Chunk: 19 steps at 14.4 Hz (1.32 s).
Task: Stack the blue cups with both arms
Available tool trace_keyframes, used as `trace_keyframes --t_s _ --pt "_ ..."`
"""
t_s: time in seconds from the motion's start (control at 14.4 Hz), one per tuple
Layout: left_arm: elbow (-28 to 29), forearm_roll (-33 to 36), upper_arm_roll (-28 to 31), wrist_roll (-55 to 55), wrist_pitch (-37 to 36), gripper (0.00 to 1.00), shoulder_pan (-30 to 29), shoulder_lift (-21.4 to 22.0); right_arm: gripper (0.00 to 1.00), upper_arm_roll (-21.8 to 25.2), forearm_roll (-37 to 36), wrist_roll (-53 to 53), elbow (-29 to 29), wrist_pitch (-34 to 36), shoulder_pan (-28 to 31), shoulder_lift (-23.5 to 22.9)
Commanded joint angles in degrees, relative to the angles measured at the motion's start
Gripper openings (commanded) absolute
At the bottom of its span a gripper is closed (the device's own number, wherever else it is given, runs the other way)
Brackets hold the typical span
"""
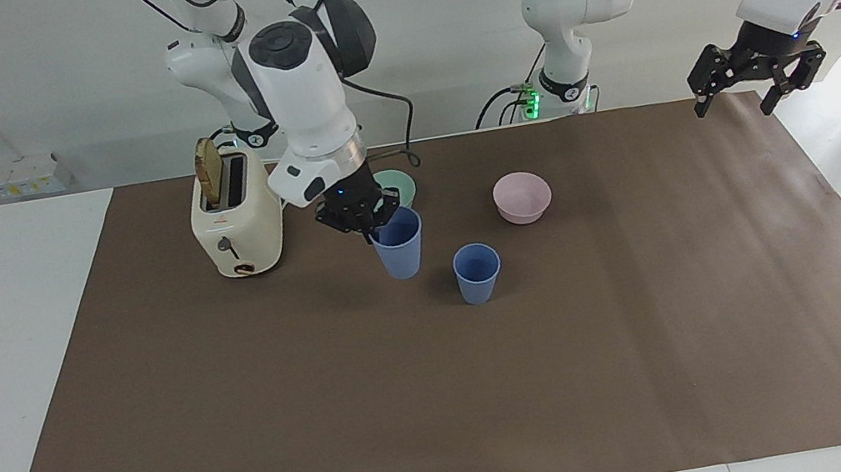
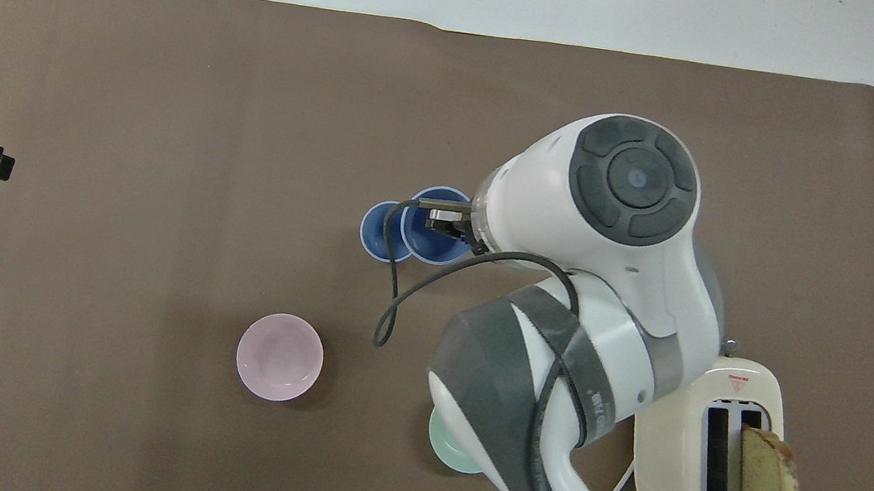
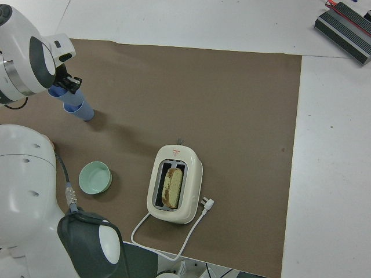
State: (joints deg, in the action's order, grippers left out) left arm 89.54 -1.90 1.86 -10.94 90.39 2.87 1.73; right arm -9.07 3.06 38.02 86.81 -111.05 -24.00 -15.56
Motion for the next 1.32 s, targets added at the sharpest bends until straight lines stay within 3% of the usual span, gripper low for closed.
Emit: trace_keyframes --t_s 0.0,1.25 --pt "-0.50 0.85 0.60 0.75 -0.74 1.00 0.73 0.47 0.00 0.11 -1.39 5.13 -7.44 0.39 -2.46 -6.50" --pt "-0.50 0.85 0.60 0.75 -0.21 1.00 0.47 0.47 0.00 0.11 -3.59 5.04 0.20 -6.45 -3.07 -9.57"
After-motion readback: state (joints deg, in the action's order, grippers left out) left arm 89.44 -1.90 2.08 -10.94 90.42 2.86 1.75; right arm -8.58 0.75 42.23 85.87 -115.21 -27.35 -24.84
